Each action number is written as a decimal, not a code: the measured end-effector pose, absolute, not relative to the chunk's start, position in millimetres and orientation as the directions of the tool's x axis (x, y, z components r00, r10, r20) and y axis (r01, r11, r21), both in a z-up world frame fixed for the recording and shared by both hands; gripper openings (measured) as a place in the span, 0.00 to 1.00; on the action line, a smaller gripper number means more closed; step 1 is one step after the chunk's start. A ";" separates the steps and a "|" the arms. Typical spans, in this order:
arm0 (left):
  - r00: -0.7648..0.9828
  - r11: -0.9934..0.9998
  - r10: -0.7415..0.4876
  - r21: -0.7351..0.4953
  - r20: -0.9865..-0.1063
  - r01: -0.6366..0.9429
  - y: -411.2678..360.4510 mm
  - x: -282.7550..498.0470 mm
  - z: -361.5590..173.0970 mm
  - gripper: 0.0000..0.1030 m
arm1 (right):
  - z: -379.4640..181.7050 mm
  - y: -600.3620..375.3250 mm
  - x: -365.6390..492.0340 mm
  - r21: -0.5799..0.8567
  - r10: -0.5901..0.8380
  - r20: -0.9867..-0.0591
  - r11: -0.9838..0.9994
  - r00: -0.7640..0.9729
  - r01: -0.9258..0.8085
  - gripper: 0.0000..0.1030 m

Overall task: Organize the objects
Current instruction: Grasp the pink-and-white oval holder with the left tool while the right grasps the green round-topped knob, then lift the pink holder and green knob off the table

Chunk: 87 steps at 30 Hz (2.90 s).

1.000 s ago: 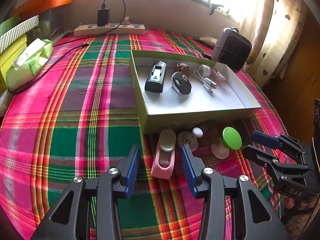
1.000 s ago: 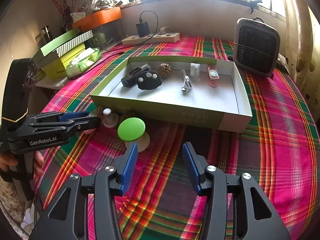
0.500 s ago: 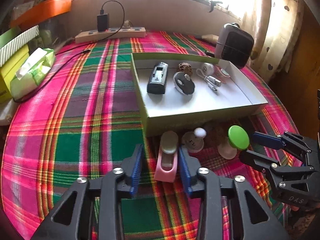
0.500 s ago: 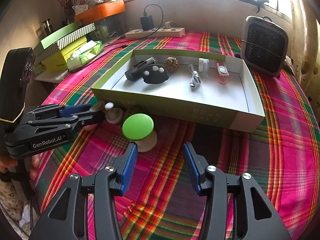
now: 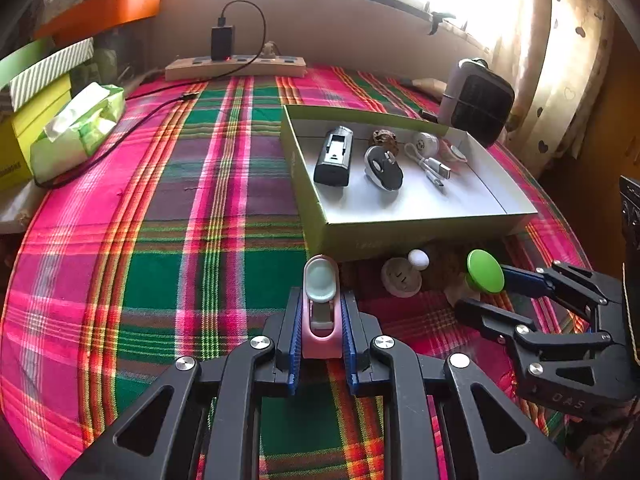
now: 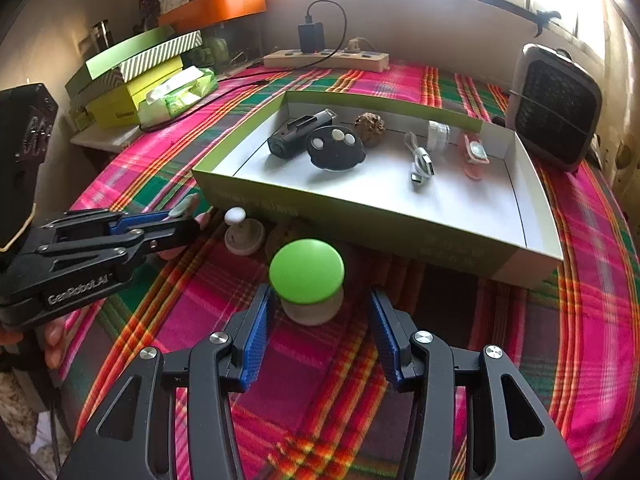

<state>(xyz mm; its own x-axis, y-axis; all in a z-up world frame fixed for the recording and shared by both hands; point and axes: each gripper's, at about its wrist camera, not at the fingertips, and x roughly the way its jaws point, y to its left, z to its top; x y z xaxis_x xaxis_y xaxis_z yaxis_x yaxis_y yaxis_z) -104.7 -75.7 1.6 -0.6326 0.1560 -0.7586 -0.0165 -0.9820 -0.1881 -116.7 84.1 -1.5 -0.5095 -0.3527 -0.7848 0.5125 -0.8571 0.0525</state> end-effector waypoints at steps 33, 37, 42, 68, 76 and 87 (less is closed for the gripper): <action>-0.638 -0.980 0.158 -0.199 -0.753 -0.008 -81.1 -103.0 1.4 0.15 | -1.5 86.5 -123.4 0.043 -0.330 -0.778 -0.877 -0.535 0.479 0.34; -0.638 -0.981 0.152 -0.191 -0.755 -0.007 -81.3 -103.8 2.2 0.15 | -1.4 86.6 -123.1 0.044 -0.331 -0.777 -0.877 -0.536 0.478 0.34; -0.638 -0.982 0.149 -0.188 -0.756 -0.006 -80.1 -103.4 2.5 0.15 | -0.7 87.9 -122.2 0.046 -0.334 -0.774 -0.878 -0.539 0.477 0.33; -0.654 -0.987 0.140 -0.161 -0.743 -0.029 -72.9 -96.9 12.9 0.15 | 5.2 93.9 -115.9 0.068 -0.359 -0.746 -0.879 -0.561 0.472 0.28; -0.662 -0.987 0.140 -0.154 -0.736 -0.038 -67.9 -93.2 17.8 0.15 | 8.9 98.6 -113.3 0.090 -0.379 -0.730 -0.878 -0.568 0.470 0.28; -0.672 -0.988 0.136 -0.146 -0.728 -0.041 -64.3 -90.4 23.1 0.15 | 14.2 109.8 -111.1 0.112 -0.395 -0.711 -0.881 -0.583 0.460 0.28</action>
